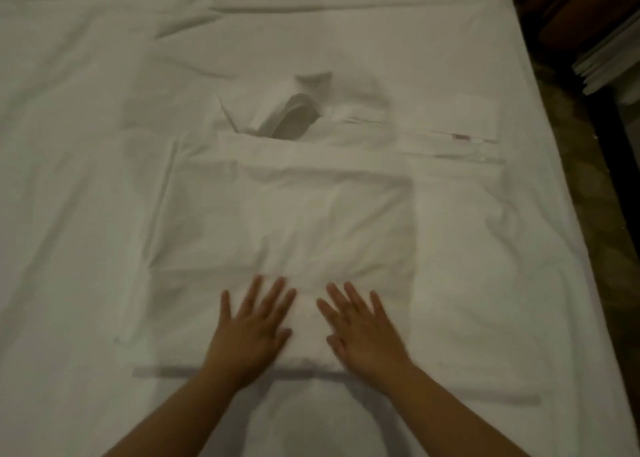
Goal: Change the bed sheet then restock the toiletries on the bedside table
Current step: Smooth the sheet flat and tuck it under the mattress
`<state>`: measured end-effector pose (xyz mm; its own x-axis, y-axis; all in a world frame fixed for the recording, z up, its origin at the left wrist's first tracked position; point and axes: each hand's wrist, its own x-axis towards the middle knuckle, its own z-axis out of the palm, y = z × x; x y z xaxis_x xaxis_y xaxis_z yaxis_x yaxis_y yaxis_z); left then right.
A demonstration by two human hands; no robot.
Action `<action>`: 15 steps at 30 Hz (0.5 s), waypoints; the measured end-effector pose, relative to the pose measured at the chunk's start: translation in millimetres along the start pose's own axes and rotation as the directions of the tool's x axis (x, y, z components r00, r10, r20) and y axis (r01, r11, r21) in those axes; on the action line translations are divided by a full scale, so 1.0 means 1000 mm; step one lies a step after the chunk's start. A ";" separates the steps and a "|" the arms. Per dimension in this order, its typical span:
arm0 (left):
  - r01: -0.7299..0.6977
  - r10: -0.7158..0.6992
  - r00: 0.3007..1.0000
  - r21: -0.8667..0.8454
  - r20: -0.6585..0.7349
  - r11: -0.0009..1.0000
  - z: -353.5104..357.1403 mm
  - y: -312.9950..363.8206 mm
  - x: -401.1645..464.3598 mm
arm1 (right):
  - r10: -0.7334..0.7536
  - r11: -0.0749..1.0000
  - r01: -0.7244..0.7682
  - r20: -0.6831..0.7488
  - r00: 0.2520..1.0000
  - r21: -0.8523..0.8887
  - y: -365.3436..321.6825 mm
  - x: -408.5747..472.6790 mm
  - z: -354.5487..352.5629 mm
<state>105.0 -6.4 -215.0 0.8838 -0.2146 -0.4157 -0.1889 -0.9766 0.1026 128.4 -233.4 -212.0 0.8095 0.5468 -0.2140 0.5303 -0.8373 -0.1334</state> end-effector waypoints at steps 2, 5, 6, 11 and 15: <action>0.157 -0.158 0.987 -0.050 -0.006 0.986 0.009 -0.032 -0.012 | 0.089 0.995 -0.087 0.039 0.995 -0.046 0.033 -0.025 0.014; 0.554 -0.553 0.832 -0.139 0.054 0.821 0.016 -0.083 -0.043 | 0.430 0.901 -0.427 0.028 0.902 -0.077 0.091 -0.079 0.014; 0.677 -0.671 0.732 -0.226 0.115 0.700 0.015 -0.092 -0.055 | 0.575 0.817 -0.573 0.013 0.818 -0.060 0.104 -0.097 0.008; 0.510 -0.873 0.307 -0.840 0.378 -0.185 0.007 -0.063 -0.084 | 0.985 0.008 -0.953 0.162 0.060 0.304 0.089 -0.138 -0.016; 0.045 -0.590 0.384 -0.653 0.710 -0.756 0.004 -0.025 -0.072 | 0.742 -0.666 -0.350 0.633 -0.219 0.659 0.031 -0.120 -0.017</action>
<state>44.7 33.8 -190.9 0.1466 0.4853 -0.8620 0.4617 0.7371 0.4935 52.1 -325.2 -174.0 0.0568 -0.7445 -0.6652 -0.8025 0.3622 -0.4740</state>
